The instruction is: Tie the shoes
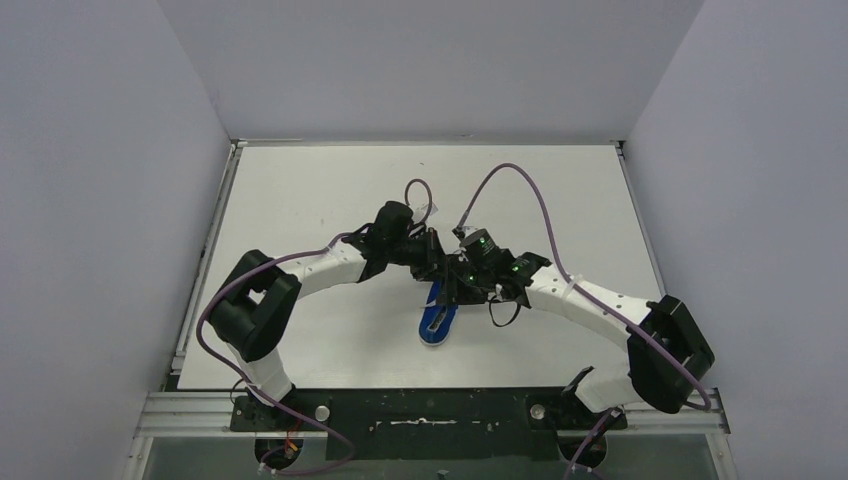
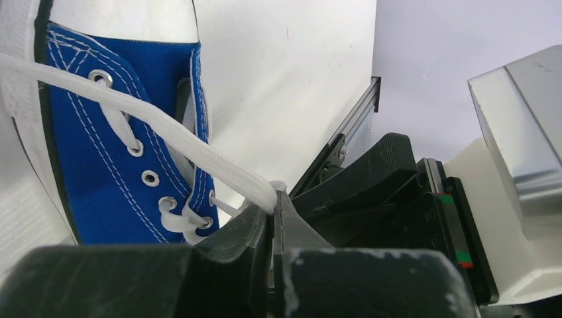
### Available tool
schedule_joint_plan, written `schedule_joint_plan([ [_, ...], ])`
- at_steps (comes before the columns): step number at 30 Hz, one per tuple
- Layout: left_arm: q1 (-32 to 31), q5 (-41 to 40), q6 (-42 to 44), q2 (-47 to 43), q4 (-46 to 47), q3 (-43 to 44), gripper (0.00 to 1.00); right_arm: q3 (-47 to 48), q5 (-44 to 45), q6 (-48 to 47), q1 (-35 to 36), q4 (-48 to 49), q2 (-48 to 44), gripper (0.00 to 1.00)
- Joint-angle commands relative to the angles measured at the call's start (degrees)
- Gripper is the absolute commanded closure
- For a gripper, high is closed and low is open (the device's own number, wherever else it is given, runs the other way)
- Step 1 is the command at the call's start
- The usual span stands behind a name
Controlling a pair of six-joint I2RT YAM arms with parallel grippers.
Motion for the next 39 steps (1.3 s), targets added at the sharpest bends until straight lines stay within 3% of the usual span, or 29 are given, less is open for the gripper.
schedule_joint_plan([
  [1, -0.1, 1.3, -2.8, -1.0, 4.5, 0.8, 1.0, -1.9, 3.2, 2.2, 0.2, 9.7, -1.8, 0.6],
  [11, -0.6, 1.0, -3.8, -0.9, 5.0, 0.9, 1.0, -0.7, 0.7, 0.7, 0.3, 10.7, -3.4, 0.6],
  [17, -0.7, 1.5, -1.8, -1.0, 3.4, 1.5, 1.0, 0.4, 7.3, -0.3, -1.6, 1.5, -5.4, 0.66],
  [20, -0.6, 1.8, 2.5, -1.1, -0.7, 2.9, 1.0, -0.1, 9.2, -0.9, -3.7, -4.8, -9.7, 0.51],
  [22, -0.2, 3.3, 5.4, -0.8, -1.7, 4.0, 1.0, -1.8, 5.5, -2.3, -7.5, -6.1, -12.7, 0.41],
  [26, 0.4, 11.2, 11.7, 0.4, 3.3, 4.8, 1.0, -2.0, -9.0, -6.1, -17.2, -8.7, -14.8, 0.33],
  [29, 1.0, 15.5, 16.5, 1.8, 3.2, 6.0, 1.0, 0.6, -23.0, -9.6, -23.9, -8.2, -10.1, 0.33],
  [32, 1.9, 16.7, 18.9, 4.7, -1.0, 8.3, 1.0, 4.9, -27.5, -13.9, -25.1, -11.6, -4.7, 0.34],
  [36, 2.7, 18.0, 16.8, 5.4, 4.4, 7.7, 1.0, 7.1, -30.1, -16.8, -25.4, -12.9, -0.6, 0.37],
  [39, 3.6, 18.9, 14.1, 5.9, 8.0, 6.8, 1.0, 6.4, -36.7, -18.2, -26.0, -10.1, 1.1, 0.43],
])
